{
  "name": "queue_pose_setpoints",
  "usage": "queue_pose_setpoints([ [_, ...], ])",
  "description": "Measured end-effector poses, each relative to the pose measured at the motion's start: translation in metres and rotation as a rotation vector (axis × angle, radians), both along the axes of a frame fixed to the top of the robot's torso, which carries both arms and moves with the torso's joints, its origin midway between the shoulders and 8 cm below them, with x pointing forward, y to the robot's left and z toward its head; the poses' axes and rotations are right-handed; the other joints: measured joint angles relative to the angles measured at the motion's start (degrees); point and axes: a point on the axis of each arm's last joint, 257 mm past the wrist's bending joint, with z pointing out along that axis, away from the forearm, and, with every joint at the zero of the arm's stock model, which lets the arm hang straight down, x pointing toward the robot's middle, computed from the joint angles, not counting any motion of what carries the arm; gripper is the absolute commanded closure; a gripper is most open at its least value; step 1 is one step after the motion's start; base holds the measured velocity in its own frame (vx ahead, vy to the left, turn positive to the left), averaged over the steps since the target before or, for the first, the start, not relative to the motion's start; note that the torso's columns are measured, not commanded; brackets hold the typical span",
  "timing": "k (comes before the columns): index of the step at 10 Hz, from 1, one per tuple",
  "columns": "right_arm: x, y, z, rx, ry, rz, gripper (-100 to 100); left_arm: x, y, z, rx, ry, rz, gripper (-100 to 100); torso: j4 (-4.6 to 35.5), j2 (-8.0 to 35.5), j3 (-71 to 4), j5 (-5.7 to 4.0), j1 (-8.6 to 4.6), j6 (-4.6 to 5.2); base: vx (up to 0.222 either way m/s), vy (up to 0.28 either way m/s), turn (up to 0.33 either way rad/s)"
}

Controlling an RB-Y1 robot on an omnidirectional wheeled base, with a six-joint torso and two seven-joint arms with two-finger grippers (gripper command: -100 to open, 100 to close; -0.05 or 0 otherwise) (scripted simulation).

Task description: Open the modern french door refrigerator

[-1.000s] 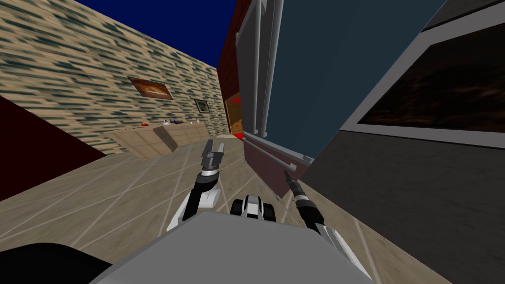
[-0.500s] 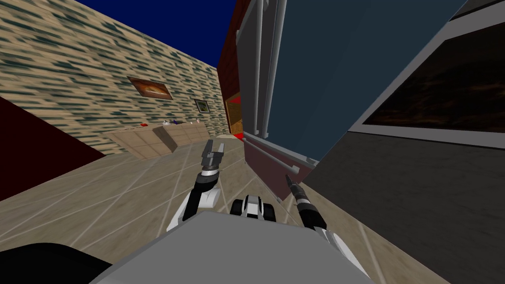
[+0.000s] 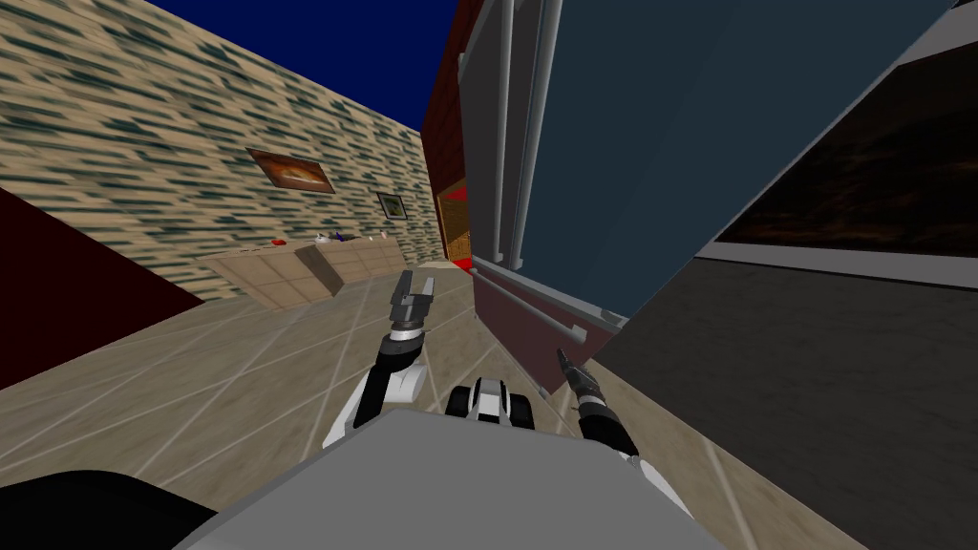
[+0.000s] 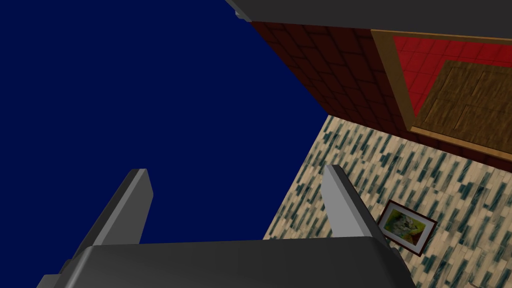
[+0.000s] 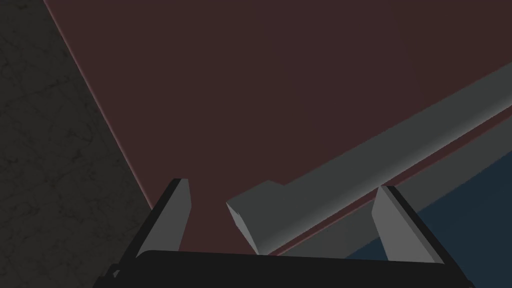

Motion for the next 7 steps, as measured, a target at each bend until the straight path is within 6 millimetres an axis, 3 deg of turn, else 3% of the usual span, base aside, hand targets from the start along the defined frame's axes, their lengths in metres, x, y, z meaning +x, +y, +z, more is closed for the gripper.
queue_pose_setpoints([
  [2, -0.010, -0.018, -0.011, -0.070, 0.042, -0.023, -100, 0.000, 0.000, 0.000, 0.000, 0.000, 0.000, 0, 0.0, 0.0, 0.0, 0.00, 0.01, 0.00, 0.057, 0.027, 0.006],
  [7, -0.029, -0.041, -0.028, -0.228, 0.125, -0.079, -100, 0.000, 0.000, 0.000, 0.000, 0.000, 0.000, 0, 0.0, 0.1, 0.1, -0.01, -0.02, 0.00, 0.045, 0.016, 0.002],
])
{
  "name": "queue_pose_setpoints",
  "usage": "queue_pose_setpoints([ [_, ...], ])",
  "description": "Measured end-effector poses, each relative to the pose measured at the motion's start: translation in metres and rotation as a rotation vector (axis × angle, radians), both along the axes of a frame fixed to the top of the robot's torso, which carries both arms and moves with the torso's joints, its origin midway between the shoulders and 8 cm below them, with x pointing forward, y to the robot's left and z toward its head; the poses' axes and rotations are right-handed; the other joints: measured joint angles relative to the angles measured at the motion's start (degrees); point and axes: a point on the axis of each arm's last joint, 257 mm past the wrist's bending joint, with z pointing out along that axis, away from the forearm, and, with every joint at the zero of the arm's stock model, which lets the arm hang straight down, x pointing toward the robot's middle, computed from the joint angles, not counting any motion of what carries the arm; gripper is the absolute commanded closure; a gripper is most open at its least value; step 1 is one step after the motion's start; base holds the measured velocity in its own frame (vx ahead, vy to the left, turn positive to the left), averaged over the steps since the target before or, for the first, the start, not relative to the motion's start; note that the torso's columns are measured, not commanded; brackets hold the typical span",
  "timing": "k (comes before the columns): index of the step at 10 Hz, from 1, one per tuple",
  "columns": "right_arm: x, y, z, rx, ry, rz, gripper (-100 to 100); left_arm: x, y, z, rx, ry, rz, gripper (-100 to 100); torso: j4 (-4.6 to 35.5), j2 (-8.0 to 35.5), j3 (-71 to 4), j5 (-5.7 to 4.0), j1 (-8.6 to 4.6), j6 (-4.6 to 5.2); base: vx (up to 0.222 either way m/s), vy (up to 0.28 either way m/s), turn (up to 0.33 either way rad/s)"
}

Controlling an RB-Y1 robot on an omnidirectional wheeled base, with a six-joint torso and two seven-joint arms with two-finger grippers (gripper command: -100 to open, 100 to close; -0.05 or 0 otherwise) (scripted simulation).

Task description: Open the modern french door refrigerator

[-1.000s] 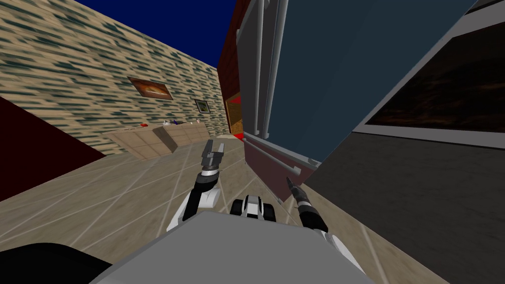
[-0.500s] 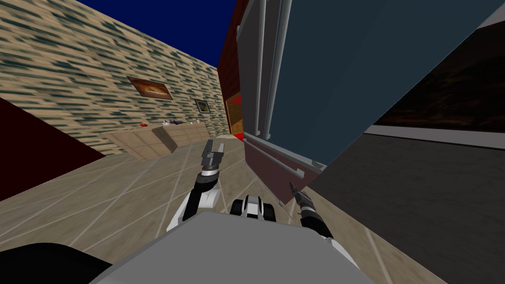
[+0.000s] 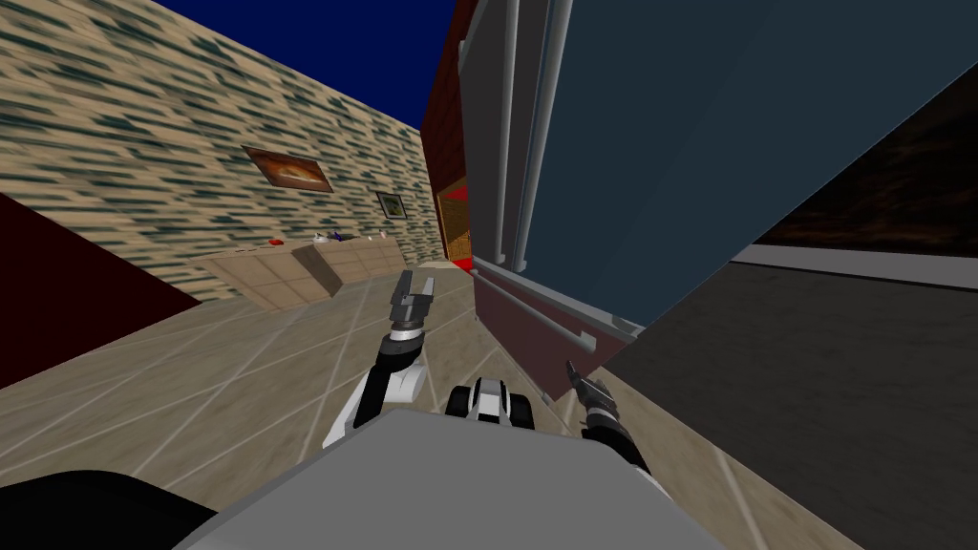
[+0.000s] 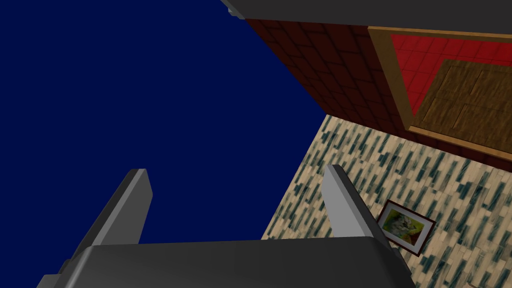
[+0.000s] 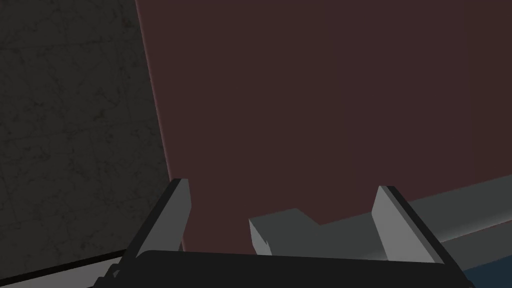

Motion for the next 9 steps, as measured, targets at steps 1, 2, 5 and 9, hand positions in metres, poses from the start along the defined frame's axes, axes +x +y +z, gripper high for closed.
queue_pose_setpoints([
  [1, -0.011, -0.007, -0.009, -0.038, 0.028, -0.017, -100, 0.000, 0.000, 0.000, 0.000, 0.000, 0.000, 0, 0.0, 0.0, 0.0, 0.00, 0.03, 0.01, 0.055, 0.012, -0.004],
  [2, -0.014, -0.012, -0.008, -0.080, 0.041, -0.020, -100, 0.000, 0.000, 0.000, 0.000, 0.000, 0.000, 0, 0.0, -0.1, 0.0, 0.01, 0.01, -0.01, 0.031, 0.005, 0.002],
  [5, -0.027, -0.027, -0.010, -0.179, 0.085, -0.053, -100, 0.000, 0.000, 0.000, 0.000, 0.000, 0.000, 0, 0.0, -0.1, 0.0, 0.01, 0.06, 0.00, 0.046, 0.014, 0.000],
  [9, -0.041, -0.043, -0.011, -0.295, 0.125, -0.083, -100, 0.000, 0.000, 0.000, 0.000, 0.000, 0.000, 0, 0.0, 0.0, 0.0, 0.00, 0.00, 0.00, 0.048, 0.012, -0.003],
])
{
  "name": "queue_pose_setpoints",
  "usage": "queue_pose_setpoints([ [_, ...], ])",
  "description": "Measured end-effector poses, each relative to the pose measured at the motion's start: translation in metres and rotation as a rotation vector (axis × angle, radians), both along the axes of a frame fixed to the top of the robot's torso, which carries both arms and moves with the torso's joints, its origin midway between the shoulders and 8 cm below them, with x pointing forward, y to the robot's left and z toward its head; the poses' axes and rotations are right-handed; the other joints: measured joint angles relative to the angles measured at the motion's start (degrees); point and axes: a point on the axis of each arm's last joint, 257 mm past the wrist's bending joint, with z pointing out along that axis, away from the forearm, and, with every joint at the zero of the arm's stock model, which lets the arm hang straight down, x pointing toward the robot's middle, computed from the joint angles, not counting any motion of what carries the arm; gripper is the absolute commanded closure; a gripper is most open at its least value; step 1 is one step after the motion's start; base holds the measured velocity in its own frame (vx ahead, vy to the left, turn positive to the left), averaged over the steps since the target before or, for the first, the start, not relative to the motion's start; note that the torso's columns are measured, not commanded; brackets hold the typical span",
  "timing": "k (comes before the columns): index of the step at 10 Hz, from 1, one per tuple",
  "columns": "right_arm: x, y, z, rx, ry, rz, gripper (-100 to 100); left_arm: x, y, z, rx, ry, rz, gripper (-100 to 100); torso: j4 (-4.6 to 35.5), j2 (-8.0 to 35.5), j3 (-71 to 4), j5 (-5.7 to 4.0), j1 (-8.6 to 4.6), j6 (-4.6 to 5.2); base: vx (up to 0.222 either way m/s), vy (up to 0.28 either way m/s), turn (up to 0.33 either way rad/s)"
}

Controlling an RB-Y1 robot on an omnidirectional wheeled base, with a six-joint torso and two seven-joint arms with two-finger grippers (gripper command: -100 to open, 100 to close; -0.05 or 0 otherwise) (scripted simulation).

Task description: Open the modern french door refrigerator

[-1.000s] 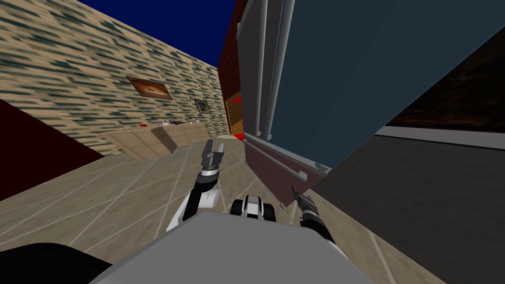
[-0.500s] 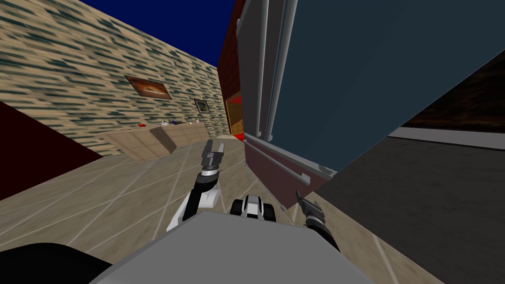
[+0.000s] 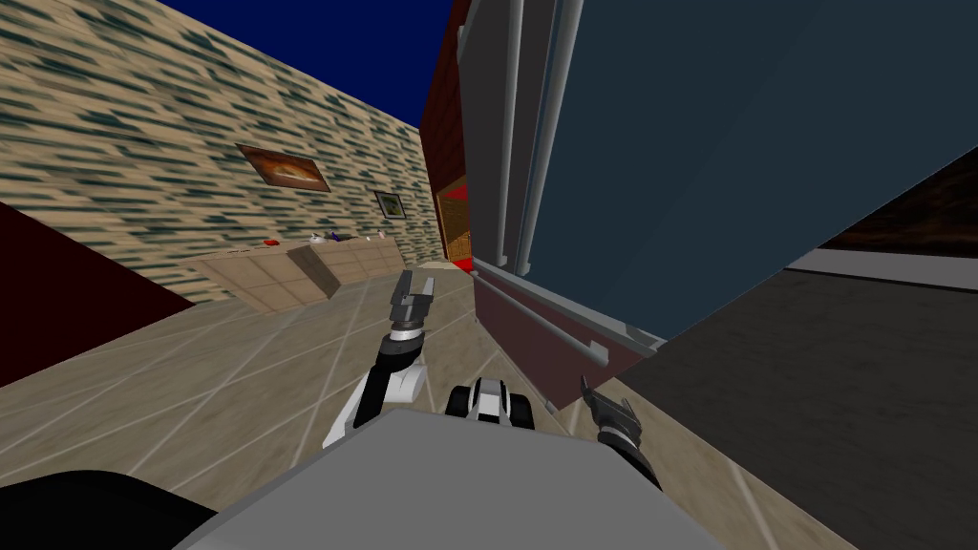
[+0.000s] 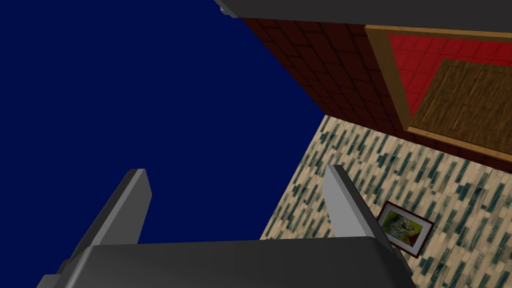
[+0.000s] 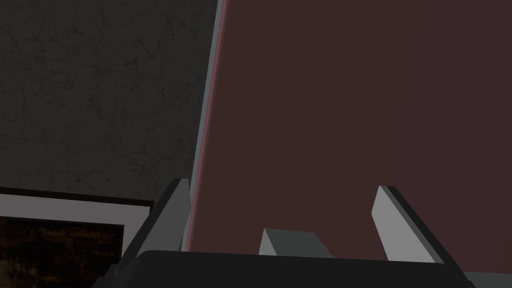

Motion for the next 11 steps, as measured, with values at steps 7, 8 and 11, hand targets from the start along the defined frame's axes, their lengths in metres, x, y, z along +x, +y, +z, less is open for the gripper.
queue_pose_setpoints([
  [7, -0.030, -0.023, 0.004, -0.216, 0.071, -0.042, -100, 0.000, 0.000, 0.000, 0.000, 0.000, 0.000, 0, 0.0, -0.1, 0.0, 0.01, 0.05, 0.01, 0.042, 0.005, -0.006],
  [8, -0.033, -0.025, 0.006, -0.248, 0.077, -0.047, -100, 0.000, 0.000, 0.000, 0.000, 0.000, 0.000, 0, 0.0, -0.1, 0.0, 0.01, 0.04, 0.00, 0.025, 0.003, 0.003],
  [11, -0.040, -0.029, 0.012, -0.339, 0.096, -0.049, -100, 0.000, 0.000, 0.000, 0.000, 0.000, 0.000, 0, 0.0, -0.1, -0.1, 0.01, 0.02, 0.00, 0.041, 0.001, -0.008],
])
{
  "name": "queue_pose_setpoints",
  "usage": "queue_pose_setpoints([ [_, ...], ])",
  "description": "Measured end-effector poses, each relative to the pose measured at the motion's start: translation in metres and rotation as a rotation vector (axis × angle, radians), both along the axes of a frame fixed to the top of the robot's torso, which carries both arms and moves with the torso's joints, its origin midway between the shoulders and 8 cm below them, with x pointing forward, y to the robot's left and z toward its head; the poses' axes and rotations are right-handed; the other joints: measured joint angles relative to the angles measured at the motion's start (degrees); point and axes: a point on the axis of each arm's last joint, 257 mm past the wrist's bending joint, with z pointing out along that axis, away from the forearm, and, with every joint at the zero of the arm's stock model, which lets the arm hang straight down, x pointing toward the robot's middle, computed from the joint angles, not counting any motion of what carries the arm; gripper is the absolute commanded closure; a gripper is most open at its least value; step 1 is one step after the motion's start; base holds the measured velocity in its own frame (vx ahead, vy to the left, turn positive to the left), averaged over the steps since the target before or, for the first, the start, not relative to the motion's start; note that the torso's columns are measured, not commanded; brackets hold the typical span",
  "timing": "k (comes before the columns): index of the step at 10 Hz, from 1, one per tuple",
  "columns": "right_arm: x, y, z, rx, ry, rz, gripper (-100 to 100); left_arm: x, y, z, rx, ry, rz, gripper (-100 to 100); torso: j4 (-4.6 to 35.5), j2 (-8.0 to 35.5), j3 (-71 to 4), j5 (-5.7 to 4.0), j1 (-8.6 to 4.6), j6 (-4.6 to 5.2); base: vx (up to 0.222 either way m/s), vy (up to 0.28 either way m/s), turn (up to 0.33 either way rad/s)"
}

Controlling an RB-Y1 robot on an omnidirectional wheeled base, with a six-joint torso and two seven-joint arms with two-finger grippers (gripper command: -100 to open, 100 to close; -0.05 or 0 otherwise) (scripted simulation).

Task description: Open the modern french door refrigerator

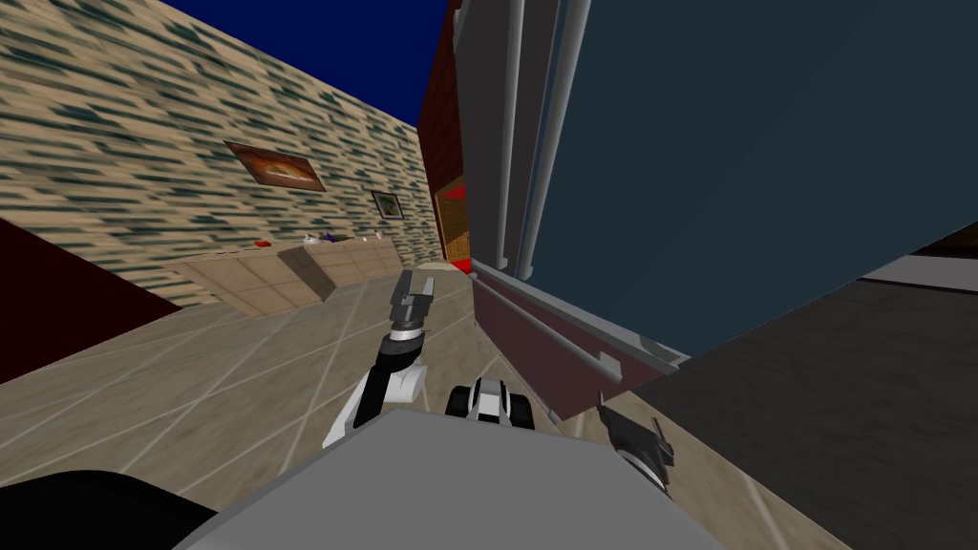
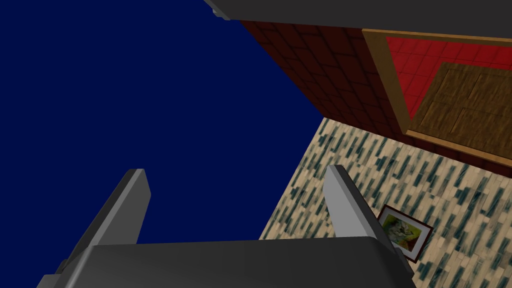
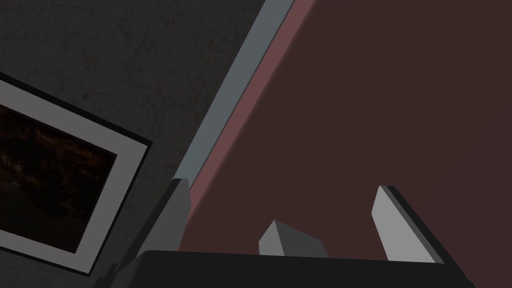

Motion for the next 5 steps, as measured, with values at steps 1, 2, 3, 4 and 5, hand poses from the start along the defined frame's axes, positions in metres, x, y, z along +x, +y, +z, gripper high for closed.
queue_pose_setpoints([
  [1, 0.001, 0.000, 0.003, -0.021, 0.002, 0.006, -100, 0.000, 0.000, 0.000, 0.000, 0.000, 0.000, 0, 0.0, 0.1, 0.1, 0.00, 0.00, 0.00, 0.037, 0.005, -0.016],
  [2, -0.005, -0.002, 0.003, -0.052, 0.013, 0.001, -100, 0.000, 0.000, 0.000, 0.000, 0.000, 0.000, 0, 0.0, 0.0, 0.0, 0.00, 0.02, 0.01, 0.039, 0.000, -0.012],
  [3, -0.006, -0.002, 0.006, -0.083, 0.017, 0.002, -100, 0.000, 0.000, 0.000, 0.000, 0.000, 0.000, 0, 0.0, 0.0, 0.0, 0.00, 0.00, 0.00, 0.020, -0.005, 0.004],
  [4, -0.006, -0.001, 0.008, -0.102, 0.018, 0.007, -100, 0.000, 0.000, 0.000, 0.000, 0.000, 0.000, 0, 0.0, 0.1, 0.0, 0.00, -0.01, 0.00, 0.040, -0.007, -0.018],
  [5, -0.009, -0.002, 0.010, -0.132, 0.026, 0.004, -100, 0.000, 0.000, 0.000, 0.000, 0.000, 0.000, 0, 0.0, 0.0, 0.0, -0.01, -0.01, 0.01, 0.046, -0.005, -0.013],
])
